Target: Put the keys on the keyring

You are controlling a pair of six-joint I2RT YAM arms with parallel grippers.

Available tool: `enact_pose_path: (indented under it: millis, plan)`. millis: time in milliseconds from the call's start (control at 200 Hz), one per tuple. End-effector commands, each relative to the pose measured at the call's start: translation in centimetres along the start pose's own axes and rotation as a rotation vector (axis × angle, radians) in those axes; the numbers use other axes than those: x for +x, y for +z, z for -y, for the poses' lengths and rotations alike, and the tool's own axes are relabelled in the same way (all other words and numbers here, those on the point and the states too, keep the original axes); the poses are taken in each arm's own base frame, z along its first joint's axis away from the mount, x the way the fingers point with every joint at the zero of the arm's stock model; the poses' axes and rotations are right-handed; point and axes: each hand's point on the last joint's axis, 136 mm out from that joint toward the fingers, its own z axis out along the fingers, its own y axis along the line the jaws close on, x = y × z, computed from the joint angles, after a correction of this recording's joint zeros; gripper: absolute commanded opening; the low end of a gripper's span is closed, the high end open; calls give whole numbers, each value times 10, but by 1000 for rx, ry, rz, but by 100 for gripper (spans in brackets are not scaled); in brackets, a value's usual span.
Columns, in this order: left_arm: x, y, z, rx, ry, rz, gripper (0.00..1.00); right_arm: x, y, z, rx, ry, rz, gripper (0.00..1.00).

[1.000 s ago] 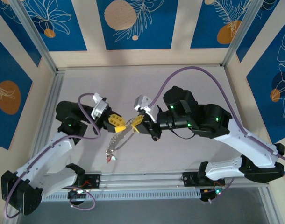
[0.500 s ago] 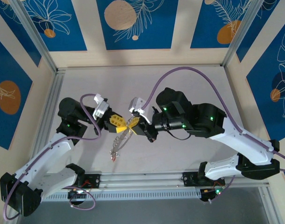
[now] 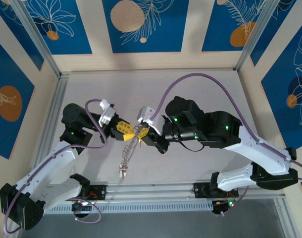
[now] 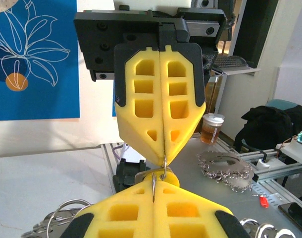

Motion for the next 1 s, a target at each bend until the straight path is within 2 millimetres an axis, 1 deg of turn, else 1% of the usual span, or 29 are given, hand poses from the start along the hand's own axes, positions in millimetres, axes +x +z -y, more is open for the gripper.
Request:
enact_pose_path:
  millis: [0,140,385,745,990]
  plan:
    - [-16,-1,3,-17,86,15,0,-6,-9,-1,11,-18,16,0]
    - [-16,-2,4,-19,88,15,0,-4,-6,1,20,-22,8,0]
    - [-17,-2,5,-22,95,15,0,-9,-4,8,47,-19,24,0]
    - [-17,-2,7,-25,99,16,0,-10,1,11,40,5,19,0]
    - [-17,-2,6,-29,98,15,0,-13,-2,13,38,18,33,0]
